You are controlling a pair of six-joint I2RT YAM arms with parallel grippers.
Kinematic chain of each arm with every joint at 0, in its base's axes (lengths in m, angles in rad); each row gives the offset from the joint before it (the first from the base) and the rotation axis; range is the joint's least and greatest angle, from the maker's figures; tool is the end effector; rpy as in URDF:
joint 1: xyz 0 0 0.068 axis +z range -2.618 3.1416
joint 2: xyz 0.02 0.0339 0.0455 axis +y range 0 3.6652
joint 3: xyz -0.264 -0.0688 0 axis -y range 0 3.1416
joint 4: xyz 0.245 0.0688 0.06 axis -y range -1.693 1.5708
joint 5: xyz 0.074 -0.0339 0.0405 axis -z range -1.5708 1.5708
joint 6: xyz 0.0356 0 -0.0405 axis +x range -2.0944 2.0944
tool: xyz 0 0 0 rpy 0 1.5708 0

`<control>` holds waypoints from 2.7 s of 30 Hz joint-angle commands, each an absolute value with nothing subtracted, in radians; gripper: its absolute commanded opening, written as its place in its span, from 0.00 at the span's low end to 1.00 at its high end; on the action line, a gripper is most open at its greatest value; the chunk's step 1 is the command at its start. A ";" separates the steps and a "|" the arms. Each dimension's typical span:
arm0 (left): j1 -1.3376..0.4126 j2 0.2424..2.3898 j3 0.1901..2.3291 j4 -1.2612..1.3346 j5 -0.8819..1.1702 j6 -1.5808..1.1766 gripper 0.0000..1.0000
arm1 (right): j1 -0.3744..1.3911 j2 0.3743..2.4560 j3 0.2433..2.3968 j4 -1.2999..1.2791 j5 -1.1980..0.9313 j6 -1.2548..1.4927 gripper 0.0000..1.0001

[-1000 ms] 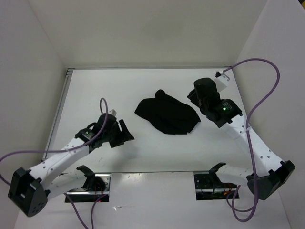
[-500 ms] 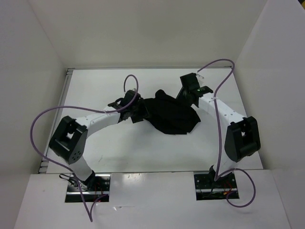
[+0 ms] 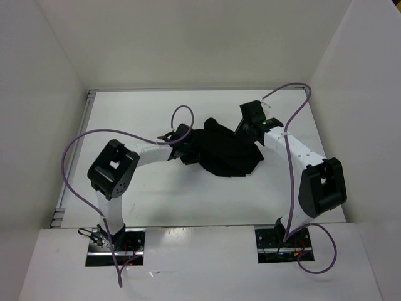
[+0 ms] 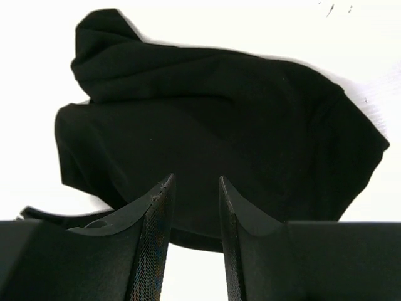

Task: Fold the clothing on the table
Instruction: Move the skirt to the center of the board, then flatten the skirt out

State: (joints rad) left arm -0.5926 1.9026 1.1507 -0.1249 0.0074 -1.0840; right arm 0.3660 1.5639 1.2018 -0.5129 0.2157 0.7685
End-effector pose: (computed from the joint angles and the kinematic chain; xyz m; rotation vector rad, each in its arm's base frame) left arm 0.3284 -0.2214 0.1553 -0.6276 2.5172 -0.7039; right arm 0.3186 0.1139 0.2633 0.5798 2.3642 0.2519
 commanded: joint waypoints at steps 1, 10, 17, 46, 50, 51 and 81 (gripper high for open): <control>-0.580 1.980 1.187 -0.126 -0.006 -1.072 0.27 | 0.359 1.534 1.175 -0.497 0.224 0.775 0.39; -0.413 1.859 1.109 -0.204 0.005 -0.996 0.08 | 0.336 1.756 1.265 -0.497 0.166 0.741 0.25; -0.342 1.830 1.199 -0.298 -0.044 -0.904 0.08 | 0.359 1.854 1.206 -0.488 0.063 0.759 0.14; -0.298 1.356 0.868 -0.321 -0.037 -1.005 0.31 | 0.588 1.646 1.201 -0.664 0.075 0.884 0.16; -0.321 1.384 0.834 -0.331 -0.028 -1.023 0.31 | 0.578 1.615 1.192 -0.673 0.063 0.884 0.17; -0.321 1.397 0.822 -0.331 -0.028 -1.032 0.31 | 0.578 1.596 1.183 -0.673 0.054 0.884 0.18; -0.379 1.464 0.781 -0.296 0.021 -1.042 0.36 | 0.598 1.402 0.982 -0.693 -0.018 1.022 0.25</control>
